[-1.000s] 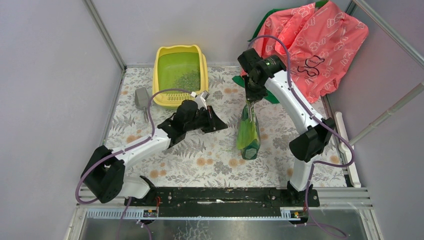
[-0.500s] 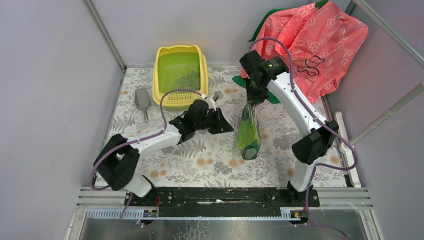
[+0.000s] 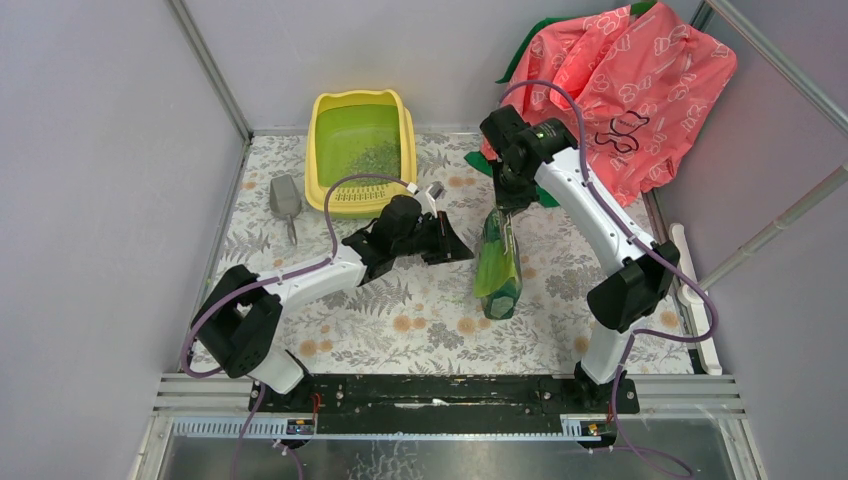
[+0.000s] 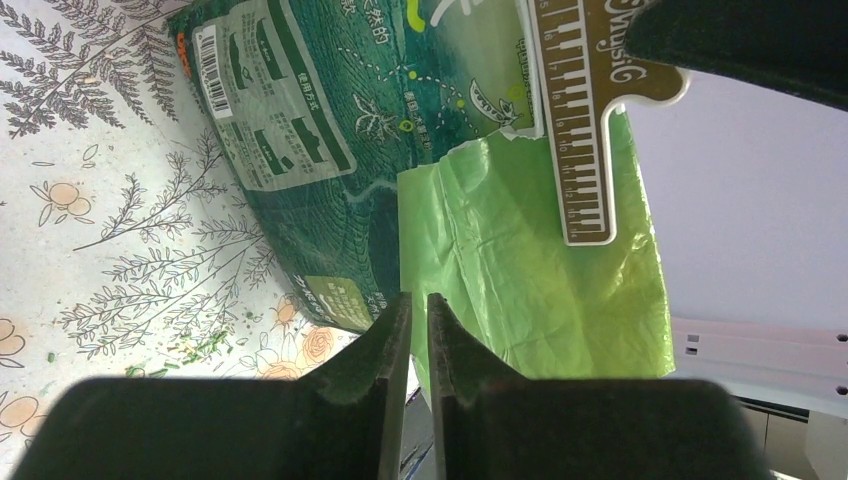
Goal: Fill the litter box with clean litter
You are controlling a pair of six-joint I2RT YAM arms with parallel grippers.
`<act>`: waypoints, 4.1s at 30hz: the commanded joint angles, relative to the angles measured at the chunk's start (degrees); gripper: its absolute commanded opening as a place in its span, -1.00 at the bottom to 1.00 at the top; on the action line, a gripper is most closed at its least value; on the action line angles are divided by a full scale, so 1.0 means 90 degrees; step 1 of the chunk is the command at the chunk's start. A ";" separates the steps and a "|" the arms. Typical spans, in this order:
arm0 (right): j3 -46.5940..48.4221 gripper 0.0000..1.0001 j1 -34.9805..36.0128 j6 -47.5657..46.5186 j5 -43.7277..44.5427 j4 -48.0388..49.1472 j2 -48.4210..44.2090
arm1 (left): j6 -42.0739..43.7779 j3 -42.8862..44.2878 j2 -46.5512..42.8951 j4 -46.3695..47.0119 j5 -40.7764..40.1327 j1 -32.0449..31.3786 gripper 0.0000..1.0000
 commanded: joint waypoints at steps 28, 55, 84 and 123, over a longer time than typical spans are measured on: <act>-0.3954 0.46 0.1633 0.0897 -0.0247 0.1612 -0.2898 | 0.0196 -0.0099 -0.0492 -0.0156 -0.0104 0.0362 -0.40; -0.3389 -1.00 0.0169 -0.0923 0.0906 0.5405 -0.1827 | 0.0656 -0.0787 -0.2161 -0.1241 -0.0291 0.1725 0.07; -0.8441 1.00 -0.0232 -0.1287 0.1978 0.7919 -0.6192 | 0.1677 -0.1919 -0.4575 -0.2422 -0.5238 0.2357 0.97; -1.1886 1.00 -0.2497 -0.2471 0.1247 1.8193 -0.1433 | 0.5024 -0.4471 -0.0310 0.6631 -0.4747 0.3992 0.97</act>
